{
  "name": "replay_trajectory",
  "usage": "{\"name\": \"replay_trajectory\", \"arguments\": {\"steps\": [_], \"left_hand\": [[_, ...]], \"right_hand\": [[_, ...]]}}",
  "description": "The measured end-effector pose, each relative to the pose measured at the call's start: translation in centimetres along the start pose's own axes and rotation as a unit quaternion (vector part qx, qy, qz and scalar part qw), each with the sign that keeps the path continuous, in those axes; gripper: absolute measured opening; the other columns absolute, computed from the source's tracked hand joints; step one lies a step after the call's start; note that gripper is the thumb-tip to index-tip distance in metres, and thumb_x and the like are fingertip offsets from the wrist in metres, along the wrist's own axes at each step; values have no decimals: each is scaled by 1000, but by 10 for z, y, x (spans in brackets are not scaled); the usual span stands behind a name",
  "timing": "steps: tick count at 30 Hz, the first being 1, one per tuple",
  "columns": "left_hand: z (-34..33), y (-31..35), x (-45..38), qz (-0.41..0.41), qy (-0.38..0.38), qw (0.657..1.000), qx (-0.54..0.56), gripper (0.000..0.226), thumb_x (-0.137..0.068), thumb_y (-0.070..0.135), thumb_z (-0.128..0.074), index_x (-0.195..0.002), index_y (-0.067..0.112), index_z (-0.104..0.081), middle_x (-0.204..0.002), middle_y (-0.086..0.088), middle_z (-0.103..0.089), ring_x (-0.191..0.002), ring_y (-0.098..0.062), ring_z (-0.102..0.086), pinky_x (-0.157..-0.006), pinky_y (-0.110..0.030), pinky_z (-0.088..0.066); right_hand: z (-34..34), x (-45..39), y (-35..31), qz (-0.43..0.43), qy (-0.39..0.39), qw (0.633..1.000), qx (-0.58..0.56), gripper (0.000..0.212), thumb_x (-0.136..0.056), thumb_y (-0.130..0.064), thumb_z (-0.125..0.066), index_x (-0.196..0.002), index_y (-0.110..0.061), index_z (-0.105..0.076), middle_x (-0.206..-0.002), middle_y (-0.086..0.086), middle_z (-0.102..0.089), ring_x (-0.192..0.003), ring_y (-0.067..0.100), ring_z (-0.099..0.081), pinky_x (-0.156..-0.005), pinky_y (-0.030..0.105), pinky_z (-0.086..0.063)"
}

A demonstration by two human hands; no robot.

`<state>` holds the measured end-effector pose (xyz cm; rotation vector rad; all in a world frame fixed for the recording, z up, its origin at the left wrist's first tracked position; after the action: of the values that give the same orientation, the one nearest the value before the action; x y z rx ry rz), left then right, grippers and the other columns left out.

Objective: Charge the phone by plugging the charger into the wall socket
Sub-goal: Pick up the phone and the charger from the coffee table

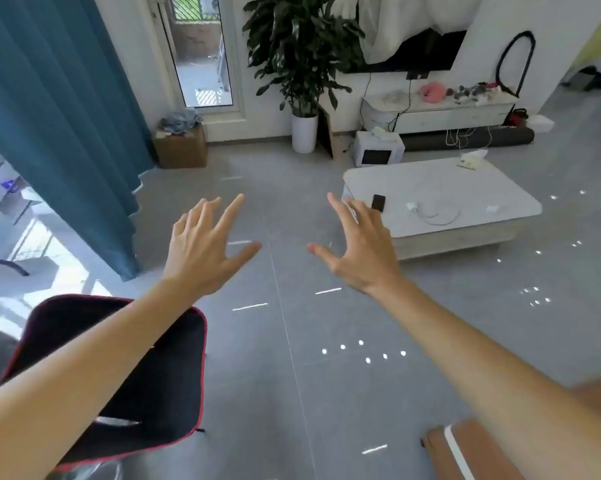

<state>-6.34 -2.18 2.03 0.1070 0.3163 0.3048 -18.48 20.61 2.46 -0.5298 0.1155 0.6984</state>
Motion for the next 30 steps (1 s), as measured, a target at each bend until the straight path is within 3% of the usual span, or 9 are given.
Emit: {"name": "replay_trajectory", "arguments": {"steps": [12,22,30], "left_hand": [[-198,117,-45,-52,-128,989,53,80,-94,74,-37,-160,31,-23,-156,-13,-40,-145,-35,-31,-113,-54,-29],[-267,213,-163,-49,-169,980,88,81,-91,74,-34,-159,29,-29,-151,-15,-44,-141,-34,-35,-110,-54,-32],[-335,250,-286,-73,-181,977,91,78,-94,72,-36,-159,28,-29,-150,-13,-46,-141,-33,-37,-108,-54,-33]], "right_hand": [[-79,45,195,-152,-70,986,-20,90,-86,-70,-58,-162,-36,-24,-167,6,-30,-150,30,-27,-115,54,-35],[-64,-28,332,-199,-92,975,-36,87,-88,-66,-61,-161,-35,-26,-165,2,-33,-150,28,-26,-114,53,-36],[-76,-119,424,-223,-85,971,-28,84,-89,-62,-65,-160,-32,-30,-158,0,-40,-143,27,-33,-107,48,-42]]}}
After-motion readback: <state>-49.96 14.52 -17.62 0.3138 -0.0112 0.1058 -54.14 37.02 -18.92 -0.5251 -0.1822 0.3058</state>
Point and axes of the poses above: each hand's wrist, its own x-axis away from the middle knuckle, its own z-axis out of the back of the hand, y = z × x, the point moved 7 cm from there along -x, towards the middle knuckle
